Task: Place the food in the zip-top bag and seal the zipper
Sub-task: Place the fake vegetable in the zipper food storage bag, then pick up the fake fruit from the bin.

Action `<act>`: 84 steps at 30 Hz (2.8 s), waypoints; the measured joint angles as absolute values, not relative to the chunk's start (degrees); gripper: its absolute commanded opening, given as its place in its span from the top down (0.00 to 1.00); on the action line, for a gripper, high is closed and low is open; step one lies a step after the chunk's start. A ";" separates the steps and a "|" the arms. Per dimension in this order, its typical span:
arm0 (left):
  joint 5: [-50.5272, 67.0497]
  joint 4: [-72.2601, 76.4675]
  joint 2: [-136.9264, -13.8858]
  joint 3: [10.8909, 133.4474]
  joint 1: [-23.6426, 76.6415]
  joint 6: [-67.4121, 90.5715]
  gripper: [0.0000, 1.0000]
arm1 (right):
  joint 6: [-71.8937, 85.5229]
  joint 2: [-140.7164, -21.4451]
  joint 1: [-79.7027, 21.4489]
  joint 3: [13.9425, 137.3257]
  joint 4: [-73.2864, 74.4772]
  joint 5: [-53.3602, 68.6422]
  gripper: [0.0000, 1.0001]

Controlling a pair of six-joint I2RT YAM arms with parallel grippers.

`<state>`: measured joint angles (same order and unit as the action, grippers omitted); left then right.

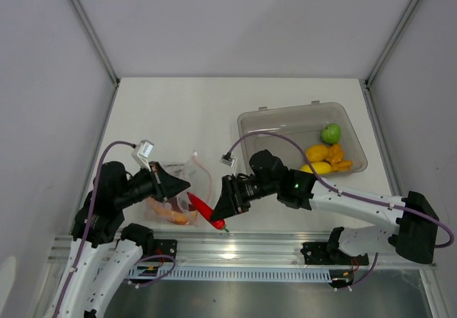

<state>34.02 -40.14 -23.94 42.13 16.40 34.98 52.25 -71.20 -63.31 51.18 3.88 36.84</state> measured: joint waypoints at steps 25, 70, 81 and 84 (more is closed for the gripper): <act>36.73 -39.90 -21.91 44.82 16.40 38.15 0.99 | 62.41 -89.08 -61.84 61.52 -5.65 30.35 0.36; 37.93 -36.42 -22.11 42.00 16.40 39.03 0.99 | 43.92 -55.86 -30.92 55.24 48.34 -21.69 0.01; 39.48 -34.65 -21.56 40.12 16.40 39.24 0.99 | 40.97 -66.41 -10.48 60.64 48.07 -22.68 0.03; 39.94 -33.89 -21.56 39.72 16.40 39.53 0.99 | 40.38 -67.68 -5.26 60.88 47.97 -22.65 0.06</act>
<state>39.94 -33.89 -21.56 39.72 16.40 39.53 40.38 -67.68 -5.26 60.88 47.97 -22.65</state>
